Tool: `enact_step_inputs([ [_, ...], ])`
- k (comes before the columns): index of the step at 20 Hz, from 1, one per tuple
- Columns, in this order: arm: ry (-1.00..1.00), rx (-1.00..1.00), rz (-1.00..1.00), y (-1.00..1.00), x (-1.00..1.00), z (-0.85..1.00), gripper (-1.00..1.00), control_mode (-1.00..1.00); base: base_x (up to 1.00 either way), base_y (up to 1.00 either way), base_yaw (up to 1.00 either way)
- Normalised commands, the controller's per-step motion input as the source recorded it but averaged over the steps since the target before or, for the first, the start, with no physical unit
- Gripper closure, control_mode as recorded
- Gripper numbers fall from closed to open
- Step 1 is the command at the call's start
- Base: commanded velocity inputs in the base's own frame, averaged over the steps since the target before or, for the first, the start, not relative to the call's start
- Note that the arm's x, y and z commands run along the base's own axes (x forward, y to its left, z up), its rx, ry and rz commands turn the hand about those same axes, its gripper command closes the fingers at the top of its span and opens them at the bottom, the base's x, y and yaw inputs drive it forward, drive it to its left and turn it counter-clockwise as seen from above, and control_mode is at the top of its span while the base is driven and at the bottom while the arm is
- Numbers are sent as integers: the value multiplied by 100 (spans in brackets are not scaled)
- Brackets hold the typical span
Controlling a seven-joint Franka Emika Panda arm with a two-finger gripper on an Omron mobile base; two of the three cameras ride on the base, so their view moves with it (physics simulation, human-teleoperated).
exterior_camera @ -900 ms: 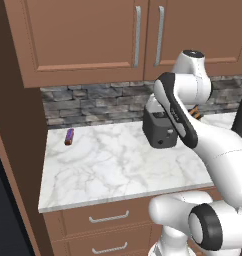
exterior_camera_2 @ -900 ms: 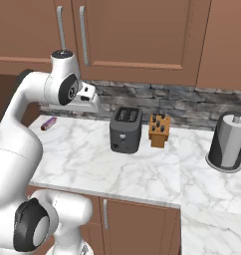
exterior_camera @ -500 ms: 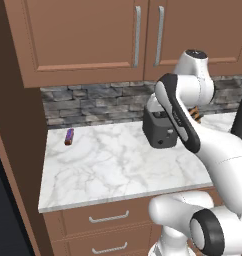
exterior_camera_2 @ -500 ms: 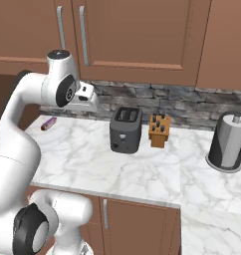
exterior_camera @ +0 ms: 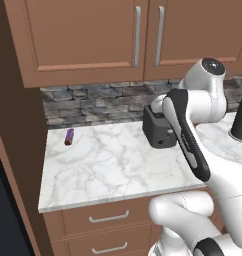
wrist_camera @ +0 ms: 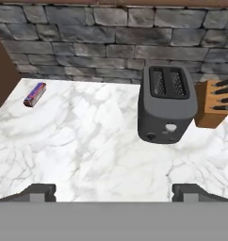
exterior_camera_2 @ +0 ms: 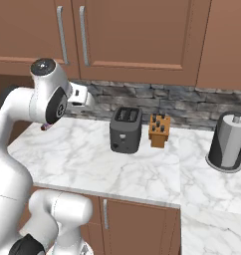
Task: Pick the bar soap and bar soap from the cabinet and place them on the counter.
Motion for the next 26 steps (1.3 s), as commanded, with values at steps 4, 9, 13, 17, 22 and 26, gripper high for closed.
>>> enact_step_inputs([
  [4, -16, 0, -1, -1, -14, 31, -100, -100, 0, 0, 0],
  [9, -17, 0, -1, -3, -19, 36, -100, -100, 0, 0, 0],
  [13, -19, 0, 0, -7, -25, 38, -100, -100, 0, 0, 0],
  [17, -22, 0, 0, -7, -32, 36, -100, -100, 0, 0, 0],
  [22, -27, 0, 0, -3, -33, 31, -100, -100, 0, 0, 0],
  [26, -24, 0, 0, 0, -23, 27, -100, -100, 0, 0, 0],
])
